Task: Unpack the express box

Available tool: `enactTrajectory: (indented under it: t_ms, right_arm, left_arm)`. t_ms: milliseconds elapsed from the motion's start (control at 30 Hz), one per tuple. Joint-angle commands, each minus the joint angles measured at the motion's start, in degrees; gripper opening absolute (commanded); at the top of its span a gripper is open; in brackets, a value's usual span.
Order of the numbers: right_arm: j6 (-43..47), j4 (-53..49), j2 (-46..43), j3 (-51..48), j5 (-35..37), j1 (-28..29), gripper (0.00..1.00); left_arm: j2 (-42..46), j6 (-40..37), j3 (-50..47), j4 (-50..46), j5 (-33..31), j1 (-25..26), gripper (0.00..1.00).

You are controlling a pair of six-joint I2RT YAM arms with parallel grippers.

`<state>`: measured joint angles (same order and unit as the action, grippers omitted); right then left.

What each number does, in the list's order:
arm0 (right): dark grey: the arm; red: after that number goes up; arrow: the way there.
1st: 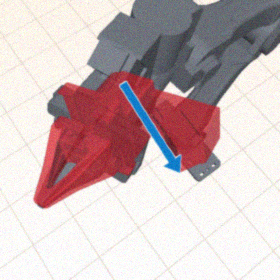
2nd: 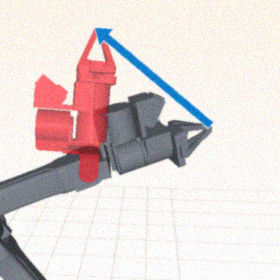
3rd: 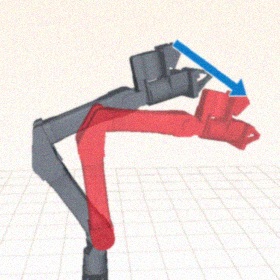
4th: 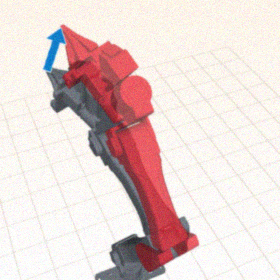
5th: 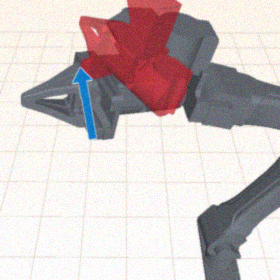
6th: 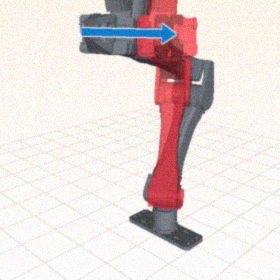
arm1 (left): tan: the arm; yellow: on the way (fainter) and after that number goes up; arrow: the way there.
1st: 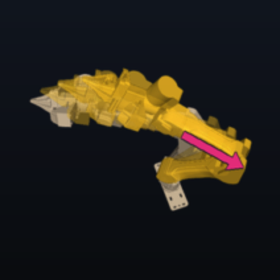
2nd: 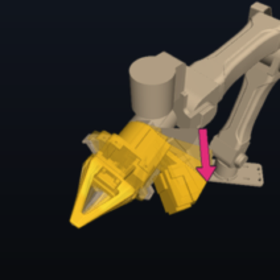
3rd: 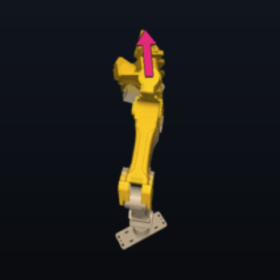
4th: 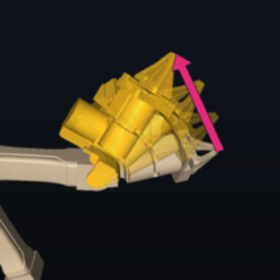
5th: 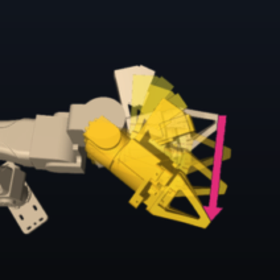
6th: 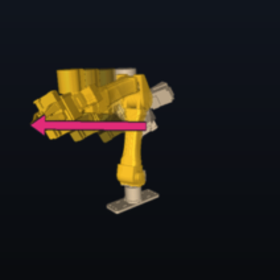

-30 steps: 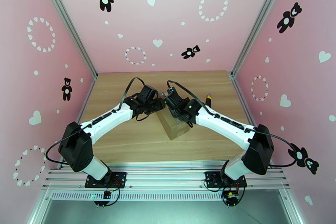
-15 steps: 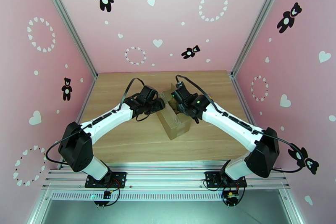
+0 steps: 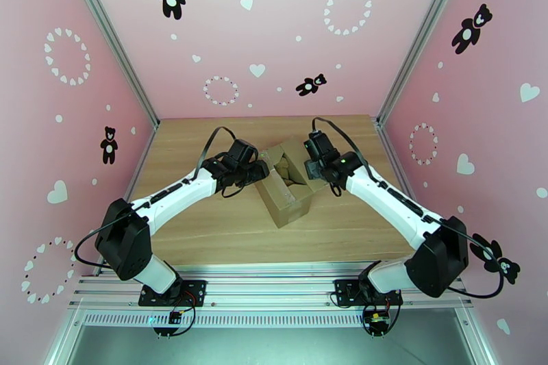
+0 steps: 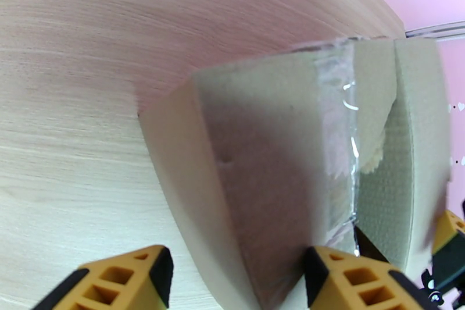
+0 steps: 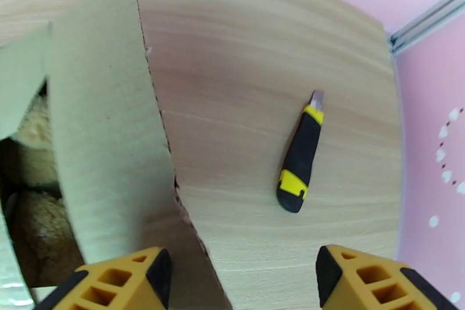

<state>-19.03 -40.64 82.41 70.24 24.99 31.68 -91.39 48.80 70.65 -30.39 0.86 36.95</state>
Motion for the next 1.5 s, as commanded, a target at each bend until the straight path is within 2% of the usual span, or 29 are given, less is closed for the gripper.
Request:
enactTrajectory:
  t_ms: [0,200,467,800,933,1233,1467]
  right_arm:
    - [-1.88,1.88,0.47,-3.12,-3.65,-0.52,0.69]
    - [-4.21,4.24,0.17,-6.01,-5.87,-0.57,0.68]
    - [-7.43,6.02,-3.25,-7.84,-7.31,-0.33,0.67]
    - [-9.78,6.51,-5.06,-9.98,-2.66,3.95,0.66]
    - [-10.39,6.84,-5.33,-10.1,-1.76,5.58,0.66]
    - [-10.85,9.0,-7.04,-11.71,-2.45,6.29,0.66]
    - [-10.57,9.23,-6.48,-11.96,-2.91,6.22,0.66]
  left_arm:
    - [-1.92,0.28,-1.25,-7.32,-3.39,-0.02,0.65]
    - [-1.54,-0.44,0.83,-7.94,-3.93,-0.03,0.66]
    - [-1.55,-4.98,12.42,-14.62,-3.69,-0.04,0.69]
    - [-11.0,-8.78,29.34,-28.77,-5.19,4.14,0.7]
    - [-17.16,-9.34,37.59,-38.88,-10.31,4.95,0.69]
    - [-17.89,-8.22,39.74,-45.56,-15.25,4.96,0.68]
    - [-15.03,-6.87,39.33,-46.42,-17.1,4.98,0.68]
